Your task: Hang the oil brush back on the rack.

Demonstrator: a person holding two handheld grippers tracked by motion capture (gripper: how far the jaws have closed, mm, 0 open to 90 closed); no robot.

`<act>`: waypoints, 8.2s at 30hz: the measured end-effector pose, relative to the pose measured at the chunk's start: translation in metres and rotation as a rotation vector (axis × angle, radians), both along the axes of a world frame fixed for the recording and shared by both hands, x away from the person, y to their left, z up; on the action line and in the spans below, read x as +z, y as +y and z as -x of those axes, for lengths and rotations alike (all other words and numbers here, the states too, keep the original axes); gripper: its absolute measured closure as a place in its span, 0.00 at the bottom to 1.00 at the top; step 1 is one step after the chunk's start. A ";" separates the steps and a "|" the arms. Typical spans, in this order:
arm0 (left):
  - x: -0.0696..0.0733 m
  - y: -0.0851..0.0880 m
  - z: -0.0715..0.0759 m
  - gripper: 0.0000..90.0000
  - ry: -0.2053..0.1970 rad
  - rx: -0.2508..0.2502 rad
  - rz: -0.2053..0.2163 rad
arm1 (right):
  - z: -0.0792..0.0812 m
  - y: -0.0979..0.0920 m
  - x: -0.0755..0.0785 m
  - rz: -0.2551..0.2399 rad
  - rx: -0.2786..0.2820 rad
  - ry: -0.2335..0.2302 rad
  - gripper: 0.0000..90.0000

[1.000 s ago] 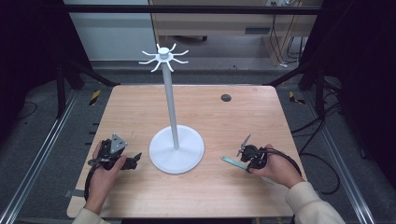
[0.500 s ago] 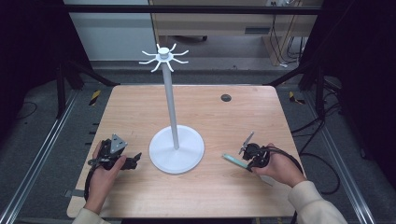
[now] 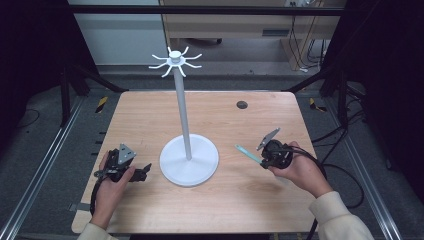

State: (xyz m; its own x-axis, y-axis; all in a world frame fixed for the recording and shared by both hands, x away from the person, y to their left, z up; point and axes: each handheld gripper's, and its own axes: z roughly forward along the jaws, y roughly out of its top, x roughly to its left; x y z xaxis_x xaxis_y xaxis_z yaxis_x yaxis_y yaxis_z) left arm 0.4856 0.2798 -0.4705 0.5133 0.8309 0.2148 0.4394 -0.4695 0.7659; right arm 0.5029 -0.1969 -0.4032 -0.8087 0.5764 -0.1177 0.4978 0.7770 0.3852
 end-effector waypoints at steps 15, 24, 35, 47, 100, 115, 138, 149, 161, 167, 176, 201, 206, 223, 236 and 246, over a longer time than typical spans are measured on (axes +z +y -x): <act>0.000 0.000 0.001 0.04 -0.001 0.004 0.006 | -0.020 0.024 0.031 -0.252 -0.014 -0.150 0.92; 0.000 0.001 0.001 0.04 0.001 0.007 0.015 | -0.022 0.035 0.039 -0.306 -0.031 -0.219 0.92; 0.000 0.001 0.001 0.04 -0.004 0.014 0.023 | -0.016 0.044 0.042 -0.380 -0.032 -0.266 0.92; 0.001 0.001 0.002 0.03 -0.006 0.011 0.029 | -0.005 0.043 0.048 -0.467 -0.056 -0.337 0.92; 0.002 0.001 0.001 0.03 -0.007 0.007 0.027 | 0.030 0.057 0.093 -0.738 -0.021 -0.487 0.91; 0.003 0.004 0.000 0.03 -0.014 0.016 0.039 | 0.044 0.070 0.108 -0.773 0.016 -0.518 0.92; 0.002 0.004 0.001 0.03 -0.011 0.018 0.024 | 0.046 0.075 0.134 -0.882 0.046 -0.531 0.91; 0.001 0.003 0.001 0.03 -0.007 0.014 0.023 | 0.028 0.071 0.142 -0.896 0.045 -0.486 0.91; 0.001 0.003 0.001 0.03 0.000 0.009 0.017 | 0.023 0.075 0.146 -0.881 0.051 -0.476 0.91; 0.000 0.002 0.001 0.03 0.003 0.005 0.016 | 0.022 0.078 0.146 -0.880 0.057 -0.473 0.91; 0.001 0.003 0.001 0.04 0.001 0.005 0.017 | 0.022 0.081 0.150 -0.877 0.057 -0.475 0.91; 0.001 0.002 0.001 0.04 0.002 0.001 0.018 | 0.018 0.084 0.147 -0.859 0.048 -0.450 0.91; 0.001 0.002 0.001 0.04 0.002 0.002 0.016 | 0.017 0.087 0.146 -0.859 0.051 -0.448 0.91; 0.001 0.001 0.002 0.04 0.001 -0.001 0.016 | 0.011 0.106 0.144 -0.868 0.064 -0.439 0.91; 0.000 0.001 0.002 0.04 0.003 -0.003 0.013 | 0.011 0.115 0.134 -0.886 0.027 -0.498 0.91; 0.000 0.000 0.002 0.04 0.005 -0.007 0.011 | 0.010 0.121 0.130 -0.902 0.026 -0.505 0.91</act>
